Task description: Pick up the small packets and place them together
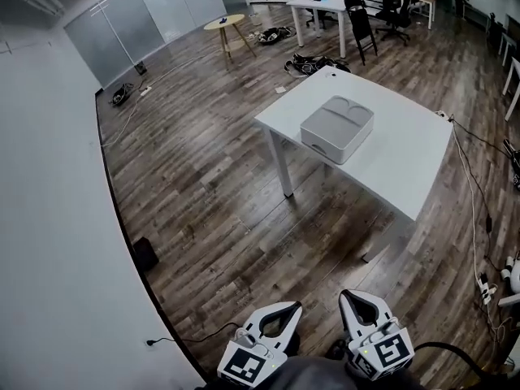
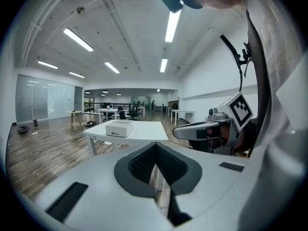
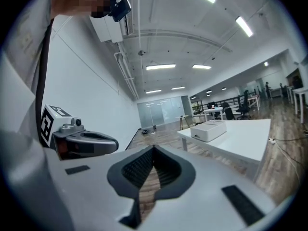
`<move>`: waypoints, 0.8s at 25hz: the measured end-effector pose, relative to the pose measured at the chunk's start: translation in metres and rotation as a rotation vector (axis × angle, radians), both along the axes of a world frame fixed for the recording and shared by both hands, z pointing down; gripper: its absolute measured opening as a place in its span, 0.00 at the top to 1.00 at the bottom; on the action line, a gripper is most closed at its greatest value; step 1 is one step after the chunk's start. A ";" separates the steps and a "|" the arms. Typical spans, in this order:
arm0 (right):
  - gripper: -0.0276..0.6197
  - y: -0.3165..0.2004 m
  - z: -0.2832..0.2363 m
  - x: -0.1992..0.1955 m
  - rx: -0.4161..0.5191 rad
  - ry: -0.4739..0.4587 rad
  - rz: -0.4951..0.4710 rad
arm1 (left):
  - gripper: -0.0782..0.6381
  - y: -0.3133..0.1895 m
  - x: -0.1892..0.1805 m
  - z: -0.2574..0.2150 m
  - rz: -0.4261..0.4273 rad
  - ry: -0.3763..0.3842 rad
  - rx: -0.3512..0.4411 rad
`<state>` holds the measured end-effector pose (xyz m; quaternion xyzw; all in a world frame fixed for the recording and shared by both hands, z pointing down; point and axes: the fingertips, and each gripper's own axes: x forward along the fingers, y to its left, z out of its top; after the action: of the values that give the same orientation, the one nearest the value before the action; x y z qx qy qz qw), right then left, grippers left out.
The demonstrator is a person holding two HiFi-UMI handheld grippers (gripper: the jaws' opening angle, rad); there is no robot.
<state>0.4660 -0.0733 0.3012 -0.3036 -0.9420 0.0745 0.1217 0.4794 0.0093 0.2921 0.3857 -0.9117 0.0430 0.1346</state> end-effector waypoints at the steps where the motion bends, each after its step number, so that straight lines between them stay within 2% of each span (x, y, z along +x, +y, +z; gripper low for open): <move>1: 0.95 0.012 0.000 -0.009 0.007 0.000 -0.006 | 0.90 0.012 -0.010 0.000 -0.006 -0.004 0.008; 11: 0.95 0.114 -0.006 -0.085 0.072 0.000 -0.043 | 0.90 0.115 -0.085 0.003 -0.047 -0.011 0.044; 20: 0.95 0.143 -0.006 -0.129 0.096 -0.004 -0.041 | 0.90 0.146 -0.123 0.007 -0.060 0.003 0.063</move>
<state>0.3366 0.0699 0.2951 -0.3169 -0.9383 0.0260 0.1359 0.3563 0.1552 0.2987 0.3623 -0.9236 0.0095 0.1248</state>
